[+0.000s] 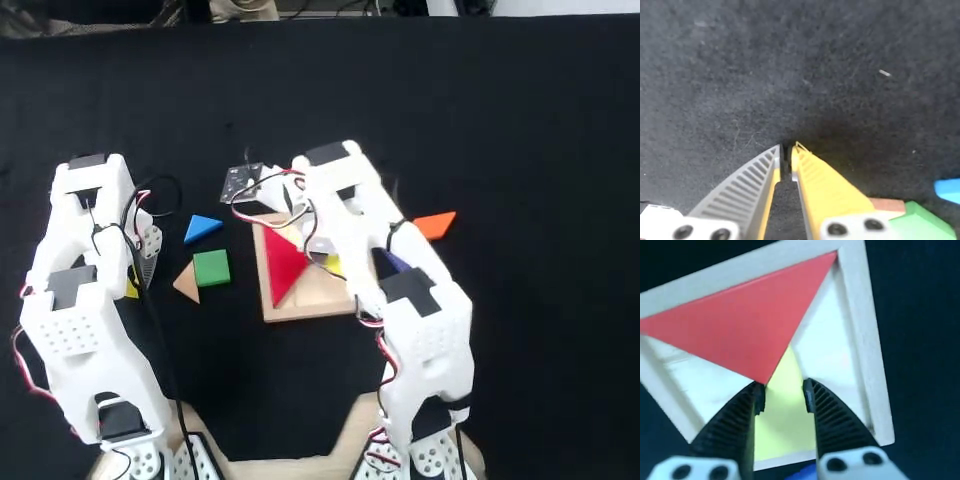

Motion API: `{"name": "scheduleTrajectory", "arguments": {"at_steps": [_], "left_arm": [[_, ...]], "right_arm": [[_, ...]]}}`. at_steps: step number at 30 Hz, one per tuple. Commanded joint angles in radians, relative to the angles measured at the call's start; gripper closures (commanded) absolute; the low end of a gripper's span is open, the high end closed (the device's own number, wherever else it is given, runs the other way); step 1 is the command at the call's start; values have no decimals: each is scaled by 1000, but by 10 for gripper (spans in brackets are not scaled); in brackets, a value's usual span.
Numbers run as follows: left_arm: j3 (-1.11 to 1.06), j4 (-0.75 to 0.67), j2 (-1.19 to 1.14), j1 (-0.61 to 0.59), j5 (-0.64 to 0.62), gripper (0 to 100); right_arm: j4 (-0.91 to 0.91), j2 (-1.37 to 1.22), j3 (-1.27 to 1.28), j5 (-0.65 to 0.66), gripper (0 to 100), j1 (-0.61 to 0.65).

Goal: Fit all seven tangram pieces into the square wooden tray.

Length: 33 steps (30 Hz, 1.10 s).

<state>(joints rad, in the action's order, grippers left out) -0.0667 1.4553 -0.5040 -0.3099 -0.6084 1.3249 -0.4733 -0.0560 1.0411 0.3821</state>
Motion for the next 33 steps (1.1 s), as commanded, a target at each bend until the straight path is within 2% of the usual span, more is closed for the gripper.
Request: {"name": "scheduleTrajectory", "arguments": {"at_steps": [1,8,19,26,33], "left_arm": [[27,-15,-3,31,-3,939],[27,-15,-3,31,-3,939],[25,-15,-3,31,-3,939],[27,-15,-3,31,-3,939],[27,-17,-3,31,-5,939]], "right_arm": [[64,136,-44,11,982,-11],[180,234,-41,52,982,14],[180,222,131,54,982,138],[187,234,199,46,982,144],[273,406,311,51,971,206]]}}
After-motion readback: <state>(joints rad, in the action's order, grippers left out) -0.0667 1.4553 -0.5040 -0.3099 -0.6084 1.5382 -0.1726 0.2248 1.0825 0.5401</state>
